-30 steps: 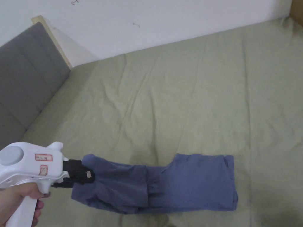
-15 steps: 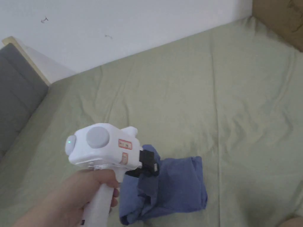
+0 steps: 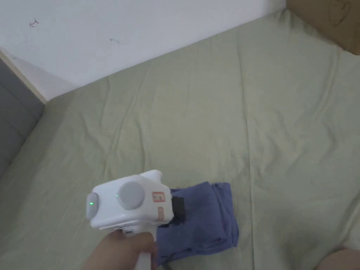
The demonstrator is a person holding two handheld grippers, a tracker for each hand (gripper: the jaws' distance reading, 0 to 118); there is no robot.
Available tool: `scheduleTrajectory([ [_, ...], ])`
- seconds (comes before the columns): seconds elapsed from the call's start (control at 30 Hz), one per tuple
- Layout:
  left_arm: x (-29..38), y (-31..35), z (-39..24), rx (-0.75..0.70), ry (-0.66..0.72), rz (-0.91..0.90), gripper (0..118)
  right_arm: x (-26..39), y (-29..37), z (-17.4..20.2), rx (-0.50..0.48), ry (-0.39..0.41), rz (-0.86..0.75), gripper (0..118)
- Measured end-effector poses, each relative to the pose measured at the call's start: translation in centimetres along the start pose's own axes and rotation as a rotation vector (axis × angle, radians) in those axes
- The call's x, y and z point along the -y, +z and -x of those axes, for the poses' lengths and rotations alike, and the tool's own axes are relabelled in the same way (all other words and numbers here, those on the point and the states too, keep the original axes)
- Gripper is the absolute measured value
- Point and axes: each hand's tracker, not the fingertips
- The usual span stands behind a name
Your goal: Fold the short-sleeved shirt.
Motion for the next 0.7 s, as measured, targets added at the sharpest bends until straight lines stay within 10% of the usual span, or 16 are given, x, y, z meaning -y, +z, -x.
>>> scheduleTrajectory([
  [0.23,0.7,-2.7,-8.8,0.047,-0.131,-0.005,11,-1.0,-0.4,1.9,0.012,0.040,0.030,0],
  [0.33,0.3,1.5,-8.2,0.302,-0.146,-0.062,10,-1.8,-2.1,3.5,-0.027,0.057,0.062,0],
  [0.7,2.7,12.9,10.7,0.388,0.136,-0.338,11,-3.9,-26.5,9.1,-0.299,-0.121,0.314,0],
])
